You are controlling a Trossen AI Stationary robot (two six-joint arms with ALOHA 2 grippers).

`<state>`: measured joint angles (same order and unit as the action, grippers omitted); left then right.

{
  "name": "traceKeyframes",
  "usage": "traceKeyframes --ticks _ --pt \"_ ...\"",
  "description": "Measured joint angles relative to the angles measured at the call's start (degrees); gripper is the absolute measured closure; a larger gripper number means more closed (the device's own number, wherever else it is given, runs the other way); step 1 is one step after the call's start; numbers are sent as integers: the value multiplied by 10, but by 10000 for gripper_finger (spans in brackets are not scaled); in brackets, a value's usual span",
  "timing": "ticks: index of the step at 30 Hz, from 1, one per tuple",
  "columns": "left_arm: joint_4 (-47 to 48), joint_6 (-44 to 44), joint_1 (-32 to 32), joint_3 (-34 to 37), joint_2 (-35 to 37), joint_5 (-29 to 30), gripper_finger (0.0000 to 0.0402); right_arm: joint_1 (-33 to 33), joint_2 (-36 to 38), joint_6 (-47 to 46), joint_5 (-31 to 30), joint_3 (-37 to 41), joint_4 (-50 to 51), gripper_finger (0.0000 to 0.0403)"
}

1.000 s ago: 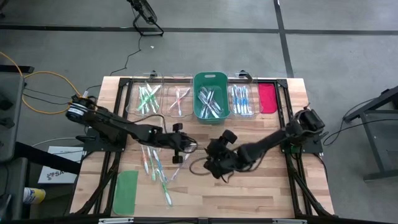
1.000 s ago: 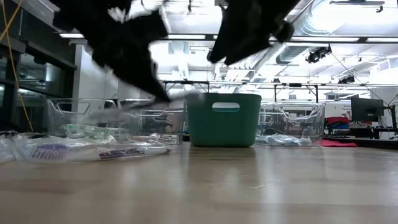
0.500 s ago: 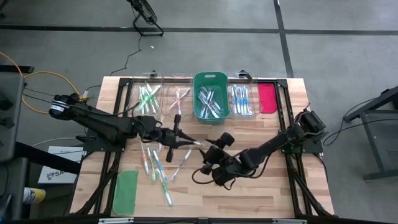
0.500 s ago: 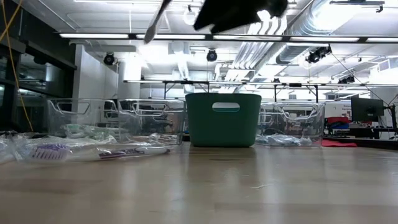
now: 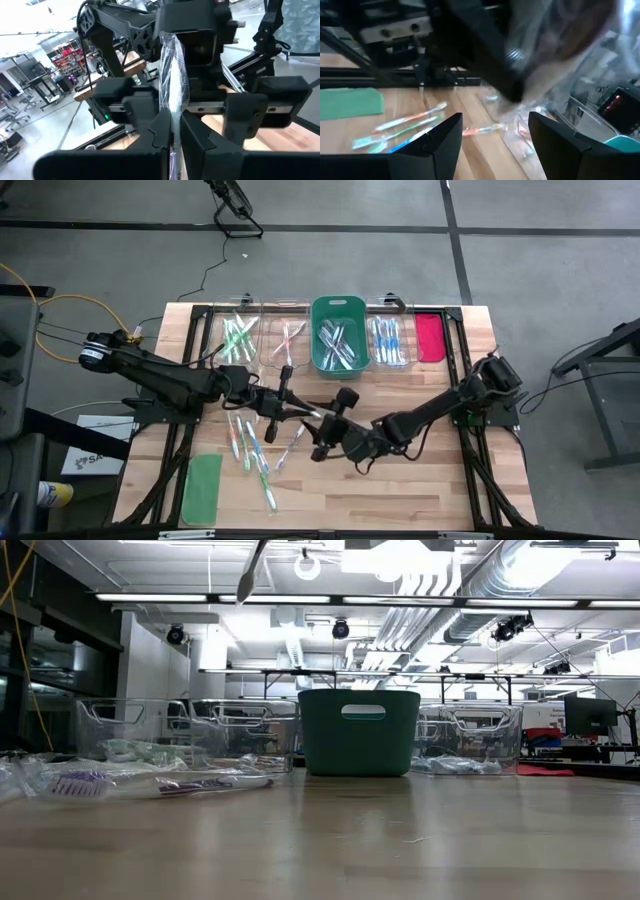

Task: Pick & Place Toothbrushes
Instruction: Put the purple toothbrush into the green bin

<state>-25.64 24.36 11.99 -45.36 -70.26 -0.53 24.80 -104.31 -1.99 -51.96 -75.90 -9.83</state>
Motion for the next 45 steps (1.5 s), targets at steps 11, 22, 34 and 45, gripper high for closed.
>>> traceKeyframes --ticks 11,22,34,45 --pt "4 0 0 0 0 -19 387 -27 0 8 58 0 -43 228" --pt "14 9 0 0 0 -19 337 -27 0 -6 55 0 -38 387" --pt "166 142 0 0 110 51 321 -67 63 -160 26 0 137 390" --pt "257 114 0 34 131 107 321 -295 145 -310 220 0 378 387"
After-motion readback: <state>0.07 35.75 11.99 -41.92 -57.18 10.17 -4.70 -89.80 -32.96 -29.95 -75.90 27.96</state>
